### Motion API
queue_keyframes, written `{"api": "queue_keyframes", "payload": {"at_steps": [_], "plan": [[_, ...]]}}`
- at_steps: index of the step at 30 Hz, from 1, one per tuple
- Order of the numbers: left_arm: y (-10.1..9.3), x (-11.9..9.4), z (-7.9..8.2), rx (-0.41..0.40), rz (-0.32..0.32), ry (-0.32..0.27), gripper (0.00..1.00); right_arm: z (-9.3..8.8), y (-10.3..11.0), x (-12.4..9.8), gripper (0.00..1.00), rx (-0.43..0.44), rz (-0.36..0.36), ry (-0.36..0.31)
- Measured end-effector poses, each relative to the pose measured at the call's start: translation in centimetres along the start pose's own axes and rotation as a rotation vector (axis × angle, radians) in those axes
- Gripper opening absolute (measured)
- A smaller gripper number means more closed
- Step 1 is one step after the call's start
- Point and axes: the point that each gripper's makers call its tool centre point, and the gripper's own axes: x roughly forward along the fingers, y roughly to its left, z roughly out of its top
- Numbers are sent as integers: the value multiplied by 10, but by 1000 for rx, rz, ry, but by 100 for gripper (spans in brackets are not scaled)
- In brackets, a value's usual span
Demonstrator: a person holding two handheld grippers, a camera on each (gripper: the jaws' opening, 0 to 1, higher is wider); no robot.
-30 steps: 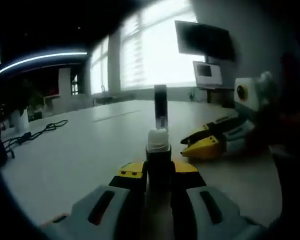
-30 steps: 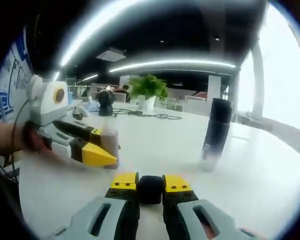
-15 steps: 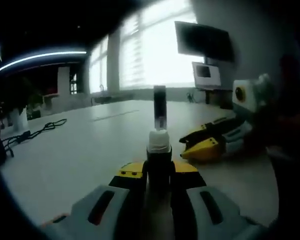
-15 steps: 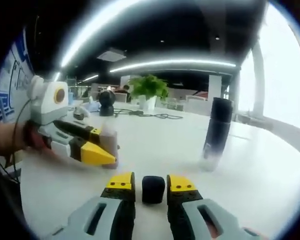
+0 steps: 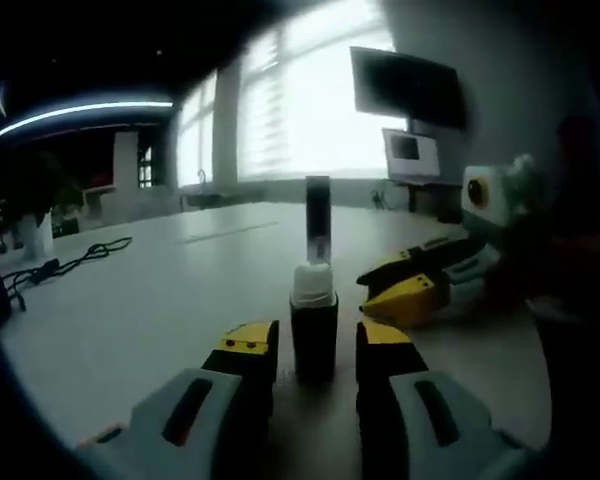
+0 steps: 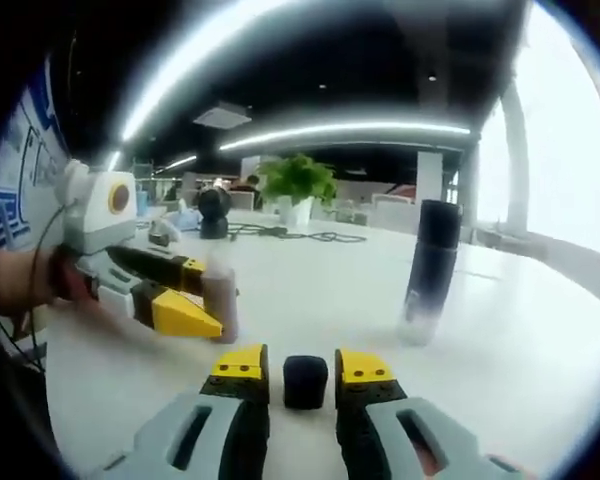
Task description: Pick up cosmetic bottle twist off cap place on table pick up cap screw tight cap place on table
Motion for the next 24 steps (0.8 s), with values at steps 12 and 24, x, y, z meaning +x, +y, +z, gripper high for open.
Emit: {"api": "queue_keyframes", "payload": {"at_steps": [12, 24], "plan": [[-6, -17, 11, -5, -2, -26, 19, 21, 0, -12, 24, 109, 26, -96], [-2, -39, 31, -57, 48, -122, 10, 50, 9, -38, 26, 54, 34, -181]]}}
